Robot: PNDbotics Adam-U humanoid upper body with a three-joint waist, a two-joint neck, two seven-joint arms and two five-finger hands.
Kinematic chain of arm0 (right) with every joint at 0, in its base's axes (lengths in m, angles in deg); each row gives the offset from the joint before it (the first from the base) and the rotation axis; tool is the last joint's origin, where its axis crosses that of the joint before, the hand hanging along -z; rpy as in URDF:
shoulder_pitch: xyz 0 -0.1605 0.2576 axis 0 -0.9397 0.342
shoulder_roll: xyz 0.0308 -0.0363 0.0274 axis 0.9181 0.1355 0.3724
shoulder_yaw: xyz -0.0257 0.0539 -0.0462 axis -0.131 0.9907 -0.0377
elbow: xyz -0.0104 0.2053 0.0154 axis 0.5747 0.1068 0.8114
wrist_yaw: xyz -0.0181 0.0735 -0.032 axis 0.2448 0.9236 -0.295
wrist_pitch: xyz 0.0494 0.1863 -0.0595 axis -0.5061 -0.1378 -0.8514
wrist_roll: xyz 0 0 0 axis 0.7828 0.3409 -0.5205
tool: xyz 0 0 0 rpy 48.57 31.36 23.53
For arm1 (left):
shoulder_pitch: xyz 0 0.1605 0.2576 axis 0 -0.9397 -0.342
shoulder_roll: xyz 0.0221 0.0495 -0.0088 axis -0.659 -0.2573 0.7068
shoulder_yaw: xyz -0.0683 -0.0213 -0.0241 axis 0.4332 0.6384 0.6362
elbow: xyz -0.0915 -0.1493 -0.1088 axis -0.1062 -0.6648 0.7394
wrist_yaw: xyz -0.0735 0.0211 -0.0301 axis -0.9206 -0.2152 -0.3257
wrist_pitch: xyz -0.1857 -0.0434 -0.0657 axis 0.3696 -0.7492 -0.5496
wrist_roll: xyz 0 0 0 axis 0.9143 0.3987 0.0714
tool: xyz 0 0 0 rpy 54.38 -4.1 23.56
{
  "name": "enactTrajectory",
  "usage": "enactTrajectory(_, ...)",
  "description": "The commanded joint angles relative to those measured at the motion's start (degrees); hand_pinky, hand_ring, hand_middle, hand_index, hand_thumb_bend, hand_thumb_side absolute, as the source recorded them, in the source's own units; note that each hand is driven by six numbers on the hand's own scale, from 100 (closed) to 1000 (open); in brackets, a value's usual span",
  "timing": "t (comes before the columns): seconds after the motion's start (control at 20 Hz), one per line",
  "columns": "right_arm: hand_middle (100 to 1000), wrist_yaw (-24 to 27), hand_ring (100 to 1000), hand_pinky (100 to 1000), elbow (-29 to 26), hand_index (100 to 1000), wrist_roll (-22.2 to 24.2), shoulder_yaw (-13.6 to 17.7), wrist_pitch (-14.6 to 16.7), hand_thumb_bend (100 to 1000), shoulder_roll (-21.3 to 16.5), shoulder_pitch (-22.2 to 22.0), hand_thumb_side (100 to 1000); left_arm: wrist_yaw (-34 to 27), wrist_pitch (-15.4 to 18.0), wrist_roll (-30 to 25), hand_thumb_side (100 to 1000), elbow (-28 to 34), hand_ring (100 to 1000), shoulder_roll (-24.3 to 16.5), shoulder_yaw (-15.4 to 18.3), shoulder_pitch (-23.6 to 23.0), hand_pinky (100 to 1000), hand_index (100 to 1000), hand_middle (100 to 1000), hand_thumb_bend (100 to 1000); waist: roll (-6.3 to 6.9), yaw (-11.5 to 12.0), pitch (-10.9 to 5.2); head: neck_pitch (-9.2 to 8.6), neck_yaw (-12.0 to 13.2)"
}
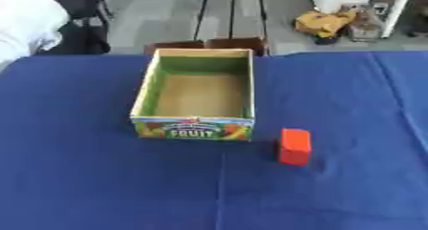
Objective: Pick up objects on the table and place them in the box.
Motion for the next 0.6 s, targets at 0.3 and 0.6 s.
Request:
enactTrajectory(0.3, 680, -0.22, 753, 734, -1.14, 771, -0.14, 0.48, -0.02, 100, -1.97, 0.70, 1000, -0.08, 0.10, 0.09, 996, 0.81, 907, -1.41, 0.54, 0.75, 839, 977, 880, 117, -0.73, 0.02, 0.00, -0.81, 0.11)
enactTrajectory(0.6, 698, -0.99, 764, 739, -1.14, 787, 0.25, 0.85, -1.27, 100, -3.59, 0.71, 1000, -0.10, 0.03, 0.02, 996, 0.81, 907, -1.57, 0.51, 0.68, 839, 978, 880, 116, -0.66, 0.02, -0.11, -0.65, 0.06)
